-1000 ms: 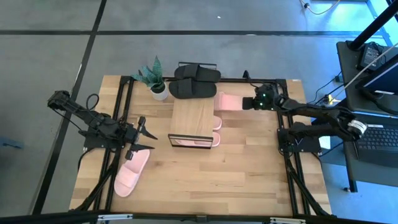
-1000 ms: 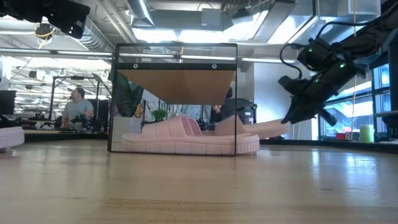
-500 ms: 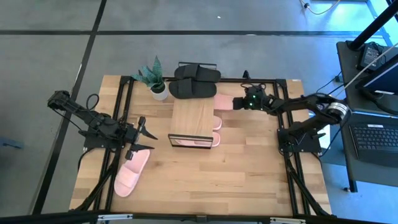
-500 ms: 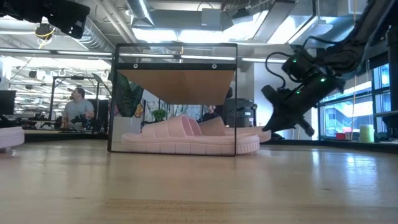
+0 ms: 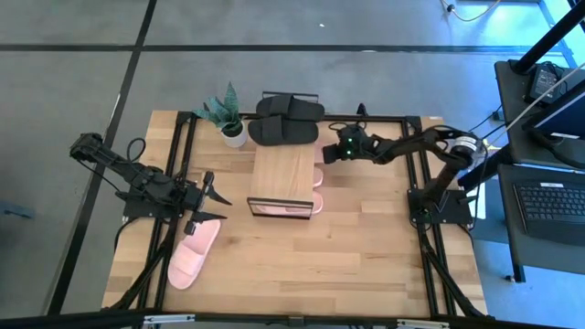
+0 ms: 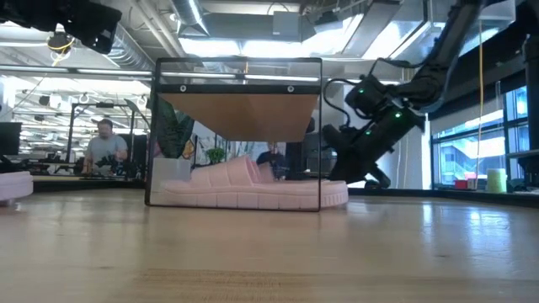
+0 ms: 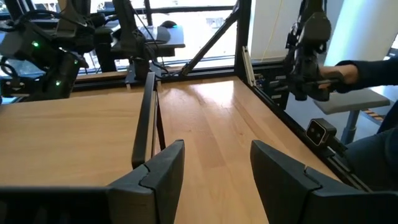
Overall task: Pick and place slides into the shelf
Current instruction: Put the pink slide under the shelf
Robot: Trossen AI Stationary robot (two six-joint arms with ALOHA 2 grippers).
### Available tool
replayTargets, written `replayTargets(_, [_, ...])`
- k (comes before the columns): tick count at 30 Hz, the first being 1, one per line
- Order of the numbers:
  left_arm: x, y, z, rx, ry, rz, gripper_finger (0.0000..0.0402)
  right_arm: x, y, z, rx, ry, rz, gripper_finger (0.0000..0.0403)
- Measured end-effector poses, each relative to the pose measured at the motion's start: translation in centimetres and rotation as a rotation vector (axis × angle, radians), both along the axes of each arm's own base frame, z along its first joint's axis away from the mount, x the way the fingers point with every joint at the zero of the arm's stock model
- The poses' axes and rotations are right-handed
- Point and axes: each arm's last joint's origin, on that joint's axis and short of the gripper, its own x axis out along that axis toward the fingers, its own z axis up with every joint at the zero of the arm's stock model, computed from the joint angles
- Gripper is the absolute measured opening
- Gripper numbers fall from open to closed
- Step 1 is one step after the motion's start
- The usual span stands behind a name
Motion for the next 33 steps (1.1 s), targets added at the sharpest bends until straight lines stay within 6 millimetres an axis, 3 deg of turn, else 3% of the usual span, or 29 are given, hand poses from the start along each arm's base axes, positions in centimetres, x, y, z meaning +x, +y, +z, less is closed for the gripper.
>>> replayTargets(8, [0.0, 0.0, 0.0, -0.003, 0.001, 0.001, 0.0176, 2.2, -0.6, 0.2, -0.034, -0.003, 0.038, 0.0017])
replayTargets(17, [0.0, 0.0, 0.0, -0.009, 0.003, 0.002, 0.0176, 1.9, -0.8, 0.0, -0.07, 0.057, -0.04, 0.0017])
replayTargets(33, [0.0, 0.0, 0.0, -0.01, 0.003, 0.002, 0.0176, 2.2, -1.0, 0.4, -0.106, 0.015, -0.091, 0.0017])
